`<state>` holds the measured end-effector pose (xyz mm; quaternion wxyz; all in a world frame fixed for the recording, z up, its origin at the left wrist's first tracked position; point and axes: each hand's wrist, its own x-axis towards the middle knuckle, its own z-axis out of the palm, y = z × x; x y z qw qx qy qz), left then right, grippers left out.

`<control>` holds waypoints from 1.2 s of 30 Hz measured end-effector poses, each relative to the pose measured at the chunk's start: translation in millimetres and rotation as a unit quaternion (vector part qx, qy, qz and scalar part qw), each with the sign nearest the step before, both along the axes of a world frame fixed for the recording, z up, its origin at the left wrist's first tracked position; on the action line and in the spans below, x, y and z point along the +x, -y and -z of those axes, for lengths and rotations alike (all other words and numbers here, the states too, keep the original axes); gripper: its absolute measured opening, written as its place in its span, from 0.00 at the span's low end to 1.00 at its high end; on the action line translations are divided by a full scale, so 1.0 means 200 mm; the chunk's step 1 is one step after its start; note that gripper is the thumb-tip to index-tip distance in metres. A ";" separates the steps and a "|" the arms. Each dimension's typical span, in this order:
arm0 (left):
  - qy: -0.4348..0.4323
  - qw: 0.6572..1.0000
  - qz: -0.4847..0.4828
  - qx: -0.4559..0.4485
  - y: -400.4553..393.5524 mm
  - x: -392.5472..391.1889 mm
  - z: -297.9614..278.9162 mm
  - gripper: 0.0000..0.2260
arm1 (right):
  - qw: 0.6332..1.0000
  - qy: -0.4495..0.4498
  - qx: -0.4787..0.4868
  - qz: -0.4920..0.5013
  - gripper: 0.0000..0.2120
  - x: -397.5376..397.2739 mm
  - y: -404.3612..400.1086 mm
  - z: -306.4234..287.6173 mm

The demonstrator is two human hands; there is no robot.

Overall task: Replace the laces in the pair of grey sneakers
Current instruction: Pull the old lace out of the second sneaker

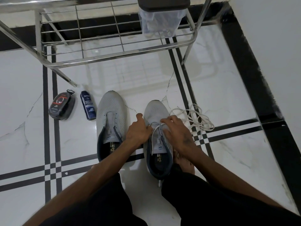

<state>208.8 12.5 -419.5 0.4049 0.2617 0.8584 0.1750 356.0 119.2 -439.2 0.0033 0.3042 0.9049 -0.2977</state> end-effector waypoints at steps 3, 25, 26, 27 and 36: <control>-0.001 1.000 0.000 0.001 0.00 0.00 0.01 0.26 | 0.996 0.035 0.057 -0.057 0.09 -0.07 -0.05 0.01; -0.001 1.000 -0.002 -0.012 0.00 0.00 0.02 0.24 | 0.998 0.049 0.024 0.028 0.25 0.02 -0.18 0.03; -0.005 1.000 0.000 -0.011 0.00 0.00 0.02 0.24 | 0.995 0.089 0.031 0.020 0.26 0.04 -0.18 0.05; -0.010 1.000 0.002 -0.010 0.00 0.00 0.01 0.24 | 0.991 0.129 0.040 0.013 0.26 0.07 -0.19 0.06; -0.035 0.999 0.002 -0.011 0.00 -0.11 -0.02 0.24 | 0.975 0.141 0.136 0.104 0.31 0.17 -0.23 0.06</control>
